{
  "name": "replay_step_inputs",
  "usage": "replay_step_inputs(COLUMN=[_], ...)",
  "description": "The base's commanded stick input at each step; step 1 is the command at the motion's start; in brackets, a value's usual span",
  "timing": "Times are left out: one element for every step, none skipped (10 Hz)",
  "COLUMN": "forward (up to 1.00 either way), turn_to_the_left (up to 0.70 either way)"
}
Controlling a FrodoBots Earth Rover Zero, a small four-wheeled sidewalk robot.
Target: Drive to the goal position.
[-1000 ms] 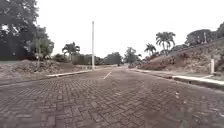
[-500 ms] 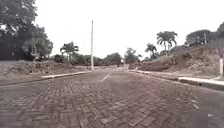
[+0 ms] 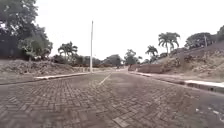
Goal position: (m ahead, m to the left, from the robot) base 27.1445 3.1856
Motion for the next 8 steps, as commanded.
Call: replay_step_inputs(forward=[1.0,1.0,1.0,1.0,1.0,1.0,1.0,1.0], turn_to_the_left=[0.0,0.0,0.0,0.0,0.0,0.0,0.0,0.0])
